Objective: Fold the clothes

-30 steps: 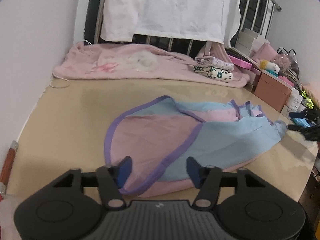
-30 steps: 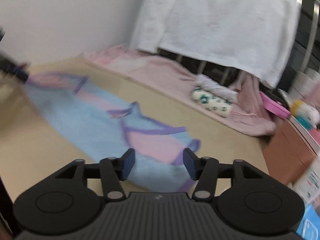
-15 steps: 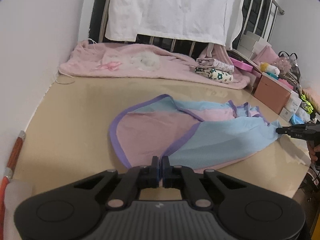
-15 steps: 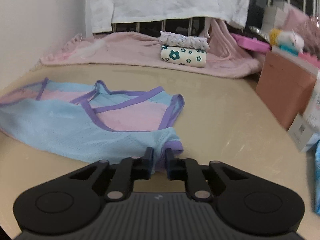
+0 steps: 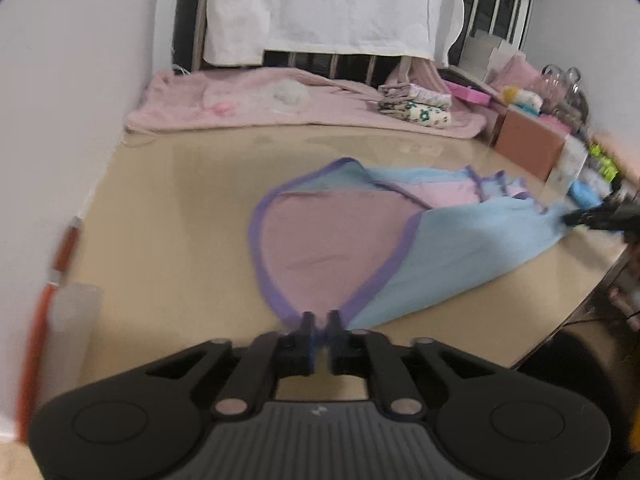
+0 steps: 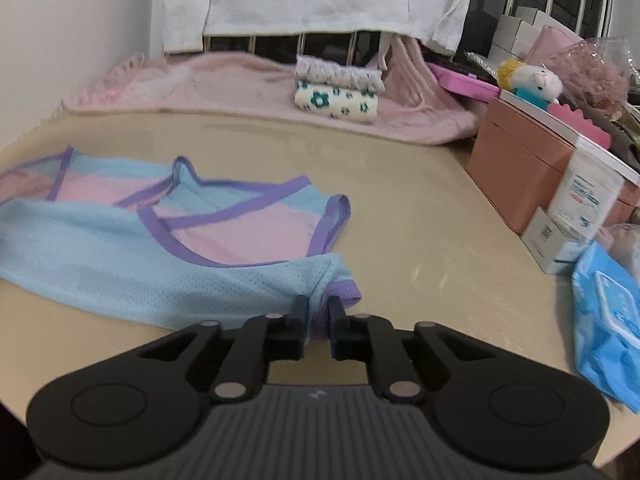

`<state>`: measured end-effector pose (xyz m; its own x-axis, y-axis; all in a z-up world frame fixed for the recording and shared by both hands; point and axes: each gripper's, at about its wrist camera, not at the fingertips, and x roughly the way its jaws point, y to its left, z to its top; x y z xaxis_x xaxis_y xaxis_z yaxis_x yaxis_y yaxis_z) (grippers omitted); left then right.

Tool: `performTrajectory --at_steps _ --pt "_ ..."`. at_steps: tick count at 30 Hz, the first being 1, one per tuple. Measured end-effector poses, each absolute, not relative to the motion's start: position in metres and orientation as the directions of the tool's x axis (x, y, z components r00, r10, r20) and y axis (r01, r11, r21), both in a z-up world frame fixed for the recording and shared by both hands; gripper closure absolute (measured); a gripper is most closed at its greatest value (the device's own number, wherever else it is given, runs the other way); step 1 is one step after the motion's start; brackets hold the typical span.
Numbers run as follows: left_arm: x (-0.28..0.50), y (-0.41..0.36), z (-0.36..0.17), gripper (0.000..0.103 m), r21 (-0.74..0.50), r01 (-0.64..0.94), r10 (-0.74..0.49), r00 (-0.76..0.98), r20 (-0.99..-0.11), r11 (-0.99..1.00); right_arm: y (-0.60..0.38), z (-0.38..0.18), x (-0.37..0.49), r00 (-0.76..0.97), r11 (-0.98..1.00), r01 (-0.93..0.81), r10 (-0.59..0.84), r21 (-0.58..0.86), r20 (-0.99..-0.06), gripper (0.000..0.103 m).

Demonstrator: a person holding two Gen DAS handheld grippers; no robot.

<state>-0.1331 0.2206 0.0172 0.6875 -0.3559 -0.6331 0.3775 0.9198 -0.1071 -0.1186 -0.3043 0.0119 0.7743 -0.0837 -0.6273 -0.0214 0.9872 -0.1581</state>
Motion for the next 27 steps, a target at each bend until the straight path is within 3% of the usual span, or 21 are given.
performTrajectory --at_steps 1,3,5,6,10,12,16,21,23,25,27 --pt "-0.135 0.222 0.023 0.089 -0.109 0.353 -0.338 0.692 -0.638 0.929 -0.305 0.015 -0.123 0.779 0.986 -0.018 -0.089 -0.164 -0.621 0.067" --pt "-0.136 0.225 0.043 0.081 -0.136 0.328 -0.341 0.724 -0.600 0.935 -0.308 0.034 -0.133 0.814 0.993 -0.029 -0.044 -0.117 -0.579 0.067" --pt "-0.124 0.215 0.064 0.055 -0.128 0.310 -0.326 0.757 -0.566 0.942 -0.308 0.055 -0.131 0.841 0.995 -0.073 0.024 -0.070 -0.540 0.067" --pt "-0.113 0.205 0.075 0.049 -0.111 0.296 -0.306 0.772 -0.557 0.949 -0.308 0.066 -0.129 0.852 0.994 -0.098 0.058 -0.048 -0.520 0.066" --pt "-0.038 0.137 0.090 0.046 -0.027 0.347 -0.289 0.735 -0.613 0.938 -0.276 0.088 -0.074 0.844 0.968 -0.248 0.191 -0.049 -0.501 0.066" --pt "0.001 0.103 0.082 0.046 -0.021 0.415 -0.324 0.676 -0.662 0.909 -0.250 0.082 -0.034 0.798 0.941 -0.332 0.245 -0.063 -0.550 0.066" --pt "0.060 0.063 0.058 0.047 -0.049 0.483 -0.358 0.575 -0.736 0.875 -0.217 0.054 0.035 0.691 0.911 -0.407 0.255 -0.072 -0.676 0.067" --pt "0.097 0.061 0.030 0.051 -0.108 0.446 -0.360 0.532 -0.766 0.888 -0.214 0.029 0.063 0.610 0.907 -0.422 0.285 0.001 -0.739 0.073" --pt "0.100 0.067 0.023 0.081 -0.120 0.431 -0.355 0.519 -0.777 0.894 -0.215 0.024 0.065 0.595 0.907 -0.420 0.298 0.027 -0.746 0.077" --pt "0.100 0.070 0.020 0.091 -0.138 0.446 -0.375 0.503 -0.778 0.884 -0.217 0.020 0.065 0.592 0.907 -0.420 0.303 0.035 -0.747 0.090" --pt "0.096 0.071 0.020 0.094 -0.116 0.454 -0.369 0.521 -0.770 0.883 -0.218 0.019 0.063 0.599 0.907 -0.420 0.309 0.039 -0.739 0.093"
